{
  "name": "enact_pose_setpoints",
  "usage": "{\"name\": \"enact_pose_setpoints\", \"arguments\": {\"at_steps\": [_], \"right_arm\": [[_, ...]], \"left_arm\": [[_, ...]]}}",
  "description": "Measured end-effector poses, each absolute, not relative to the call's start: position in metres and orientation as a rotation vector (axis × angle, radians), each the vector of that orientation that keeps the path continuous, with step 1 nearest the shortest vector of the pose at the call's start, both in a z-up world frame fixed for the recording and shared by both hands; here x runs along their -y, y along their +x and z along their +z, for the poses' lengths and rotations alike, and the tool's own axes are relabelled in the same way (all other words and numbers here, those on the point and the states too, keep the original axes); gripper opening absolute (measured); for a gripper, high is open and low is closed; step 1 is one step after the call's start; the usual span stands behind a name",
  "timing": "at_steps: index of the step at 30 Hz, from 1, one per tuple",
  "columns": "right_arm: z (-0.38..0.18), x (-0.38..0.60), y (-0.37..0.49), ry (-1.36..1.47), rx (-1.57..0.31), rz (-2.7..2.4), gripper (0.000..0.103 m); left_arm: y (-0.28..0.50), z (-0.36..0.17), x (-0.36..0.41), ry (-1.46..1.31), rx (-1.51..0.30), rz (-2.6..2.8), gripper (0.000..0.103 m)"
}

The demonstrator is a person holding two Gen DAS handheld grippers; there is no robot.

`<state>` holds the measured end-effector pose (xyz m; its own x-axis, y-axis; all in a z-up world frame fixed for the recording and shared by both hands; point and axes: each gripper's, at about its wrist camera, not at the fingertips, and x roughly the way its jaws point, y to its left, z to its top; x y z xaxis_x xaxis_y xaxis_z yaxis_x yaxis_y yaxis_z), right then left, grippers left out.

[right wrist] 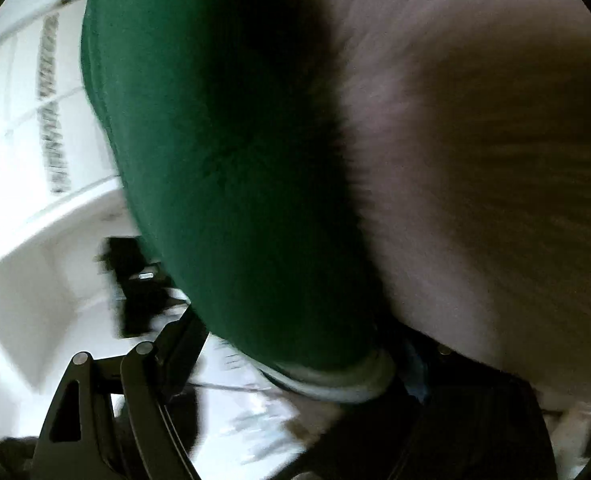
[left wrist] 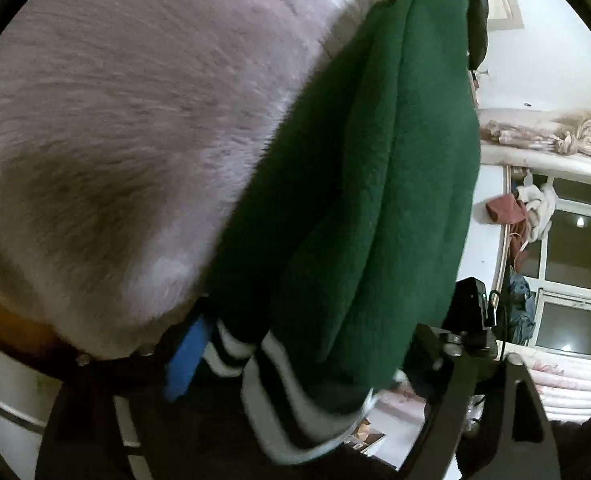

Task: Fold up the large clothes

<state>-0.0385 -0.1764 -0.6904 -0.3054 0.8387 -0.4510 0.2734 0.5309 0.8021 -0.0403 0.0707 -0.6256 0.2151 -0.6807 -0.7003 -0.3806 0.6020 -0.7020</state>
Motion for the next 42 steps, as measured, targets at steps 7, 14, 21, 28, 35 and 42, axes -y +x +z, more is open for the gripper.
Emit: {"name": "enact_pose_setpoints", "arguments": {"at_steps": [7, 14, 21, 28, 35, 42], "right_arm": [[-0.695, 0.150, -0.044, 1.036, -1.793, 0.754, 0.043], [-0.646, 0.138, -0.065, 1.008, -1.777, 0.725, 0.032], [-0.619, 0.137, -0.108, 1.050, -1.884, 0.710, 0.032], [-0.577, 0.125, -0.047, 1.166, -1.805, 0.826, 0.030], [-0.515, 0.146, 0.082, 1.212, -1.627, 0.891, 0.029], [-0.521, 0.190, 0.268, 1.239, -1.530, 0.786, 0.029]], "left_arm": [[-0.052, -0.607, -0.068, -0.962, -1.333, -0.244, 0.071], [-0.085, -0.559, -0.055, -1.067, -1.232, -0.236, 0.029], [-0.124, -0.512, -0.039, -1.113, -1.259, -0.199, 0.028], [-0.050, -0.460, -0.054, -1.108, -1.105, -0.259, 0.028], [0.083, -0.425, -0.061, -1.026, -0.961, -0.338, 0.028], [0.216, -0.453, -0.072, -0.954, -0.945, -0.351, 0.028]]}}
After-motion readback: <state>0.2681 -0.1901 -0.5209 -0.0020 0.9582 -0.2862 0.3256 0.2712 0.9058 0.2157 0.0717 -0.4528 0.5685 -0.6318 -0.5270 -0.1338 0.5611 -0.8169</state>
